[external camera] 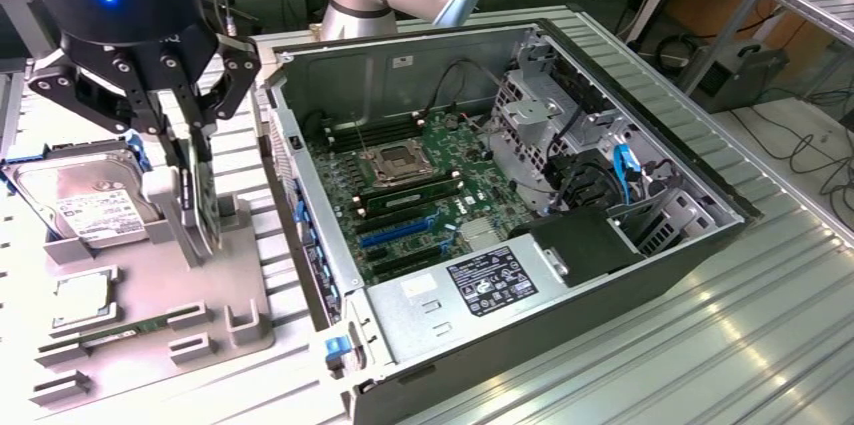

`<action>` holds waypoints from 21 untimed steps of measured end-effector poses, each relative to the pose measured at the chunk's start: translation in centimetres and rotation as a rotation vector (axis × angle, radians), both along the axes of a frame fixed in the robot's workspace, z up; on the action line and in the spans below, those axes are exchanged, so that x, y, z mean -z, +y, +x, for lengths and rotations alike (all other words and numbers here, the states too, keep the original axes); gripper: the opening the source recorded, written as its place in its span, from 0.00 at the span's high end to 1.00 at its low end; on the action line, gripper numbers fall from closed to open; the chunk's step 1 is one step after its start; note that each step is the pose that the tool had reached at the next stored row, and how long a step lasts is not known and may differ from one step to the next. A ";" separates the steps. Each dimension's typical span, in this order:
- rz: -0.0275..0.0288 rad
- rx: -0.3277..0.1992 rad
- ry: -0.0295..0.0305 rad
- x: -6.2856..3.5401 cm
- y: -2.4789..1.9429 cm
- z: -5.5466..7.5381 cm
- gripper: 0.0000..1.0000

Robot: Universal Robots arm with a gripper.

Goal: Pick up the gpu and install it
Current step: 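Pick up the gpu and move the gpu toward the slot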

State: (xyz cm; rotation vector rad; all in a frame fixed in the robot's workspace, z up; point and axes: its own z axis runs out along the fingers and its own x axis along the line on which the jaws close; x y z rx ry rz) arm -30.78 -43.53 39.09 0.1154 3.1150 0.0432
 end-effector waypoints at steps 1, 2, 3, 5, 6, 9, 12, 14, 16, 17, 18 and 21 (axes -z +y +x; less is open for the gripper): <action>0.0000 0.000 0.0000 -0.04 0.00 0.0 0.74; 0.0001 0.000 0.0000 -0.08 0.00 0.0 0.74; 0.0000 0.000 0.0000 -0.11 0.00 0.0 0.74; 0.0000 0.000 0.0000 -0.19 0.00 0.0 0.74; 0.0000 0.000 -0.0001 -0.23 0.00 0.0 0.74; 0.0000 0.000 0.0000 -0.34 0.00 0.0 0.74; 0.0000 0.000 -0.0001 -0.44 0.00 0.0 0.74; 0.0000 0.000 0.0000 -0.51 0.00 0.0 0.74; 0.0000 0.000 -0.0001 -0.58 0.00 0.0 0.74; 0.0000 0.000 -0.0001 -0.61 0.00 0.0 0.74; 0.0000 0.000 0.0000 -0.65 0.00 0.0 0.74; 0.0000 0.000 0.0000 -0.76 0.00 0.0 0.74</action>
